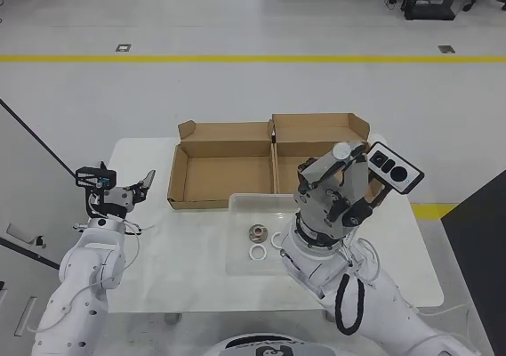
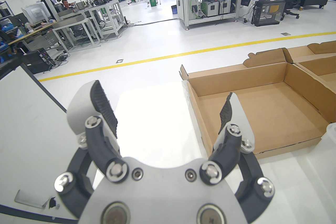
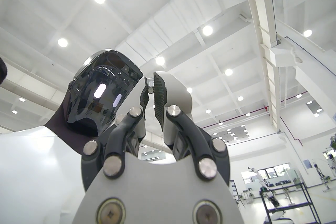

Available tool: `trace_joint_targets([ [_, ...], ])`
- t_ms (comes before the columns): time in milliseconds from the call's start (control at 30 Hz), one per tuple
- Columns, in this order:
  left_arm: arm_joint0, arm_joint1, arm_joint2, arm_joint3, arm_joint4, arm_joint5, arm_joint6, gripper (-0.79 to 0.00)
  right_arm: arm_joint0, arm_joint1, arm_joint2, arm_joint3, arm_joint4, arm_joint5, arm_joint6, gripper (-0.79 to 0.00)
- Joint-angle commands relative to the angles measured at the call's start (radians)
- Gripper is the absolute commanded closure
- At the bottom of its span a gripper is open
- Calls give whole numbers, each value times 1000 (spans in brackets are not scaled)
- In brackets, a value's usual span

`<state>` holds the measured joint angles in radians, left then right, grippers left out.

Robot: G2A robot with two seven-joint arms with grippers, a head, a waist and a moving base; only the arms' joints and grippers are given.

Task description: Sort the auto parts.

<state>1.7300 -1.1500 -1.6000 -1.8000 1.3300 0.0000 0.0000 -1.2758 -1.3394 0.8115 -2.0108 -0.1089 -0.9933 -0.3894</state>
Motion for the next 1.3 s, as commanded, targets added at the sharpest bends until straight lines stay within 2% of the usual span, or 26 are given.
trace_joint_targets([
  [0,0,0,0,0,0,0,0,-785,0,0,0,0,0,0,0,0],
  [200,0,0,0,0,0,0,0,-785,-30,4,35,-19,-10,53,47,0],
  [400,0,0,0,0,0,0,0,-785,-159,43,208,-60,7,94,179,0],
  [600,0,0,0,0,0,0,0,-785,-275,90,417,-79,87,153,397,0],
  [767,0,0,0,0,0,0,0,-785,-306,127,585,-68,171,226,641,0],
  [1000,0,0,0,0,0,0,0,-785,-232,166,726,34,183,343,977,0],
  [1100,0,0,0,0,0,0,0,-785,-159,178,743,100,145,358,1099,0],
  [1267,0,0,0,0,0,0,0,-785,-24,190,720,214,83,364,1231,0],
])
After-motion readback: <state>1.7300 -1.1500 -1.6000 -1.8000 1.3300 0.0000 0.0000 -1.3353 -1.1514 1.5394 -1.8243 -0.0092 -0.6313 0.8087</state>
